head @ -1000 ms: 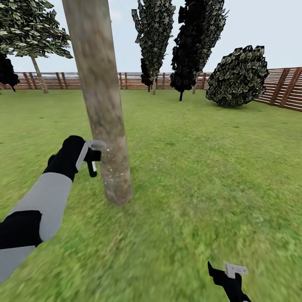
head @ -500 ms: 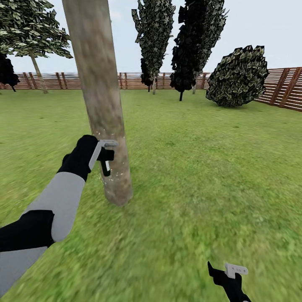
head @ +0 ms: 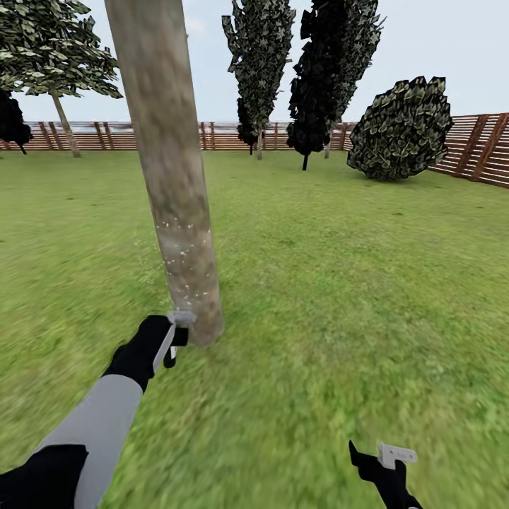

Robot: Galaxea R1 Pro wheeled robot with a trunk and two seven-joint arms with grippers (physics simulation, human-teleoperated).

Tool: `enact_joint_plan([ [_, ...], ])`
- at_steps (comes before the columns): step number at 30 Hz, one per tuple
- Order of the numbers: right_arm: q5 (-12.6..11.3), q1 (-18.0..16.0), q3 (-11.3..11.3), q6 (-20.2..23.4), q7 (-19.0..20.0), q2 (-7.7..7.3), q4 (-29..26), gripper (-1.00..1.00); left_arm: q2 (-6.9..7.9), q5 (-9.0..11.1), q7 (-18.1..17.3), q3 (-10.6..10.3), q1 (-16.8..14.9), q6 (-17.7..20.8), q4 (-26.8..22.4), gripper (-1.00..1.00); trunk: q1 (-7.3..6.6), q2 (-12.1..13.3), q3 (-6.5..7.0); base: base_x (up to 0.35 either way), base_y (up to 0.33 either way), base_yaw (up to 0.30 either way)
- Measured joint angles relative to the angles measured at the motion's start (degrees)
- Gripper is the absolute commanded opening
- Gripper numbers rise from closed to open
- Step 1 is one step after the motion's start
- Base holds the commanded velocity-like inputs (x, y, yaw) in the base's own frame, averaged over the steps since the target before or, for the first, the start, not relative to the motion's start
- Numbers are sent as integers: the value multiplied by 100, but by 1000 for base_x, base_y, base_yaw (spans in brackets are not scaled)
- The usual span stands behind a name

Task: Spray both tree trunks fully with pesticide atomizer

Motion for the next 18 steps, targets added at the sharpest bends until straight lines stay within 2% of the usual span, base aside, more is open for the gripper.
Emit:
enact_joint_plan([
  [2,-8,0,2,0,-2,10,-1,100,20,9,150,16,205,-108,63,-100,0,0,0,0,0,0],
  [4,-11,0,2,0,-4,12,-3,100,37,17,192,127,276,-143,241,-100,0,0,0,0,0,3],
  [6,-13,0,2,0,-5,13,-1,100,71,7,212,436,309,-314,572,-100,0,0,1,0,0,80],
  [8,-14,0,-2,0,-6,14,0,100,137,1,210,795,331,-810,948,-100,0,0,5,0,0,189],
  [9,-15,0,-4,0,-6,14,0,100,149,16,201,855,339,-965,1082,-100,0,0,9,0,0,220],
  [11,-14,0,-3,0,-6,14,0,100,146,58,181,931,379,-1237,1373,-100,0,0,16,0,0,234],
  [14,-14,0,0,0,-8,15,0,100,108,53,156,929,398,-1299,1395,-100,-1,0,28,0,0,203],
  [18,-14,0,-2,0,-10,14,0,100,146,55,135,948,424,-1263,1454,-100,0,0,32,71,-104,34],
])
